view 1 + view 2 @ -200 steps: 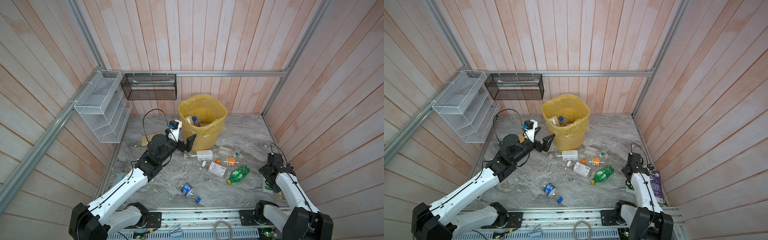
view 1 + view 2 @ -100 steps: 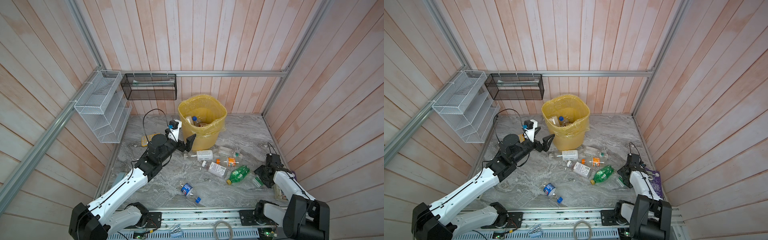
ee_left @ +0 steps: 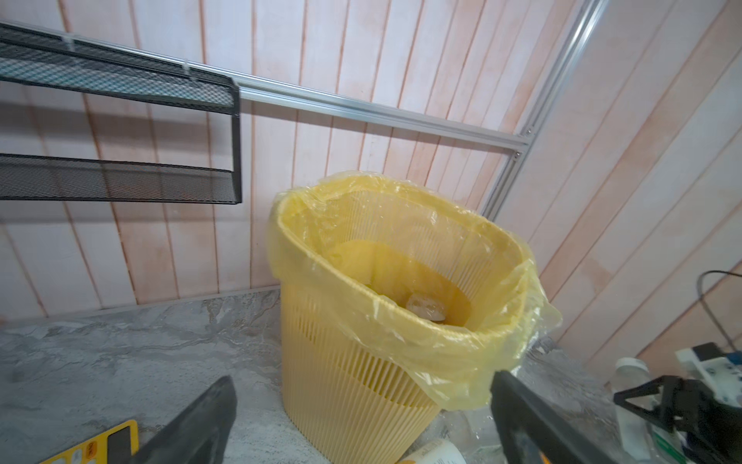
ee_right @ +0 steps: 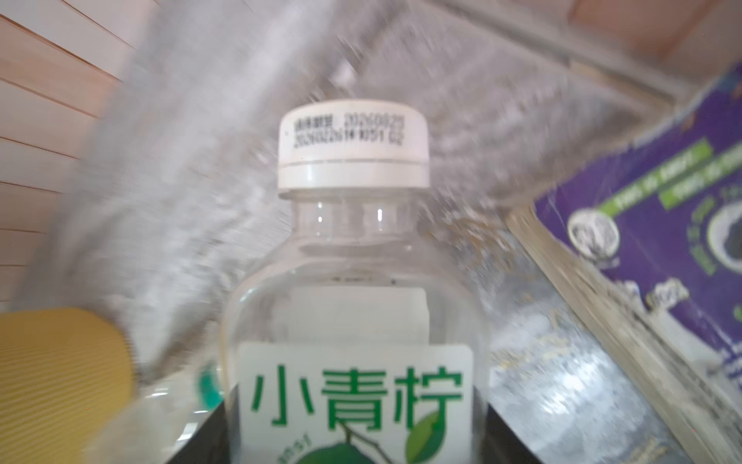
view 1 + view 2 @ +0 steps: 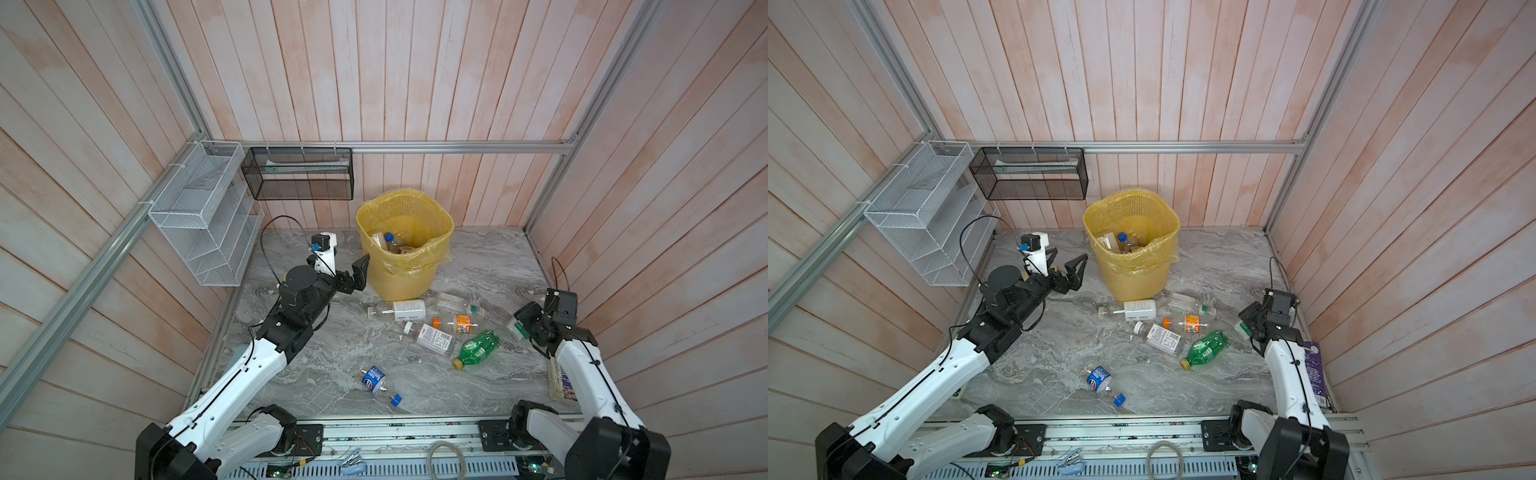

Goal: Throw the plastic bottles in the bin
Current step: Pick up the plastic bottle from the bottom-right of the table, then throw the plastic bottle into the trash bin.

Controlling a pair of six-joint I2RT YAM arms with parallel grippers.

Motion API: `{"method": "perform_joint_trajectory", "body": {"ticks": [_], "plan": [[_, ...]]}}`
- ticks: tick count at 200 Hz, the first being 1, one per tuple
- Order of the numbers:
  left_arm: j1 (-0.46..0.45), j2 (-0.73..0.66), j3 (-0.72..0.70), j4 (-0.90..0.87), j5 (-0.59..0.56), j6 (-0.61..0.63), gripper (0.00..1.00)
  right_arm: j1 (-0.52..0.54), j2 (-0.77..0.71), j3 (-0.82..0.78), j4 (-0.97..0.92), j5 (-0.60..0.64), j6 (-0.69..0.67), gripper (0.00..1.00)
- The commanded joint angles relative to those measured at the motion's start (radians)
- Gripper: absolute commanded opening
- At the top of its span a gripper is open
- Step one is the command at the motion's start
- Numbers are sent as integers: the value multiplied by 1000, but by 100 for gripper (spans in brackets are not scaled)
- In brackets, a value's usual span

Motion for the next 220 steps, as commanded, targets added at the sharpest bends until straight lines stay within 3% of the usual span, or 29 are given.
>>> {"method": "perform_joint_trajectory", "body": {"ticks": [1,29,51,90,108,120,130,154,182,220], "plan": [[42,-37,-38,11,-16,-95,100,5,-84,110,109,-74,35,38],[66,-54,-45,-25,-43,-121,100,8,-103,205,322,-171,123,38],[80,-77,-67,-42,-62,-159,100,66,-7,346,433,-250,154,37],[81,-108,-99,-76,-89,-215,100,417,298,640,529,-265,90,37],[81,-114,-106,-86,-91,-243,100,552,484,791,475,-296,25,38],[81,-117,-104,-100,-90,-254,100,603,587,904,363,-270,-44,44],[81,-118,-96,-118,-90,-257,100,614,633,956,298,-235,-77,60],[81,-132,-69,-166,-89,-250,100,613,584,940,307,-157,-117,87],[73,-135,-46,-198,-85,-234,100,614,499,940,253,-84,-197,100],[-27,-124,-21,-215,-185,-214,100,613,486,968,218,-108,-211,100]]}}
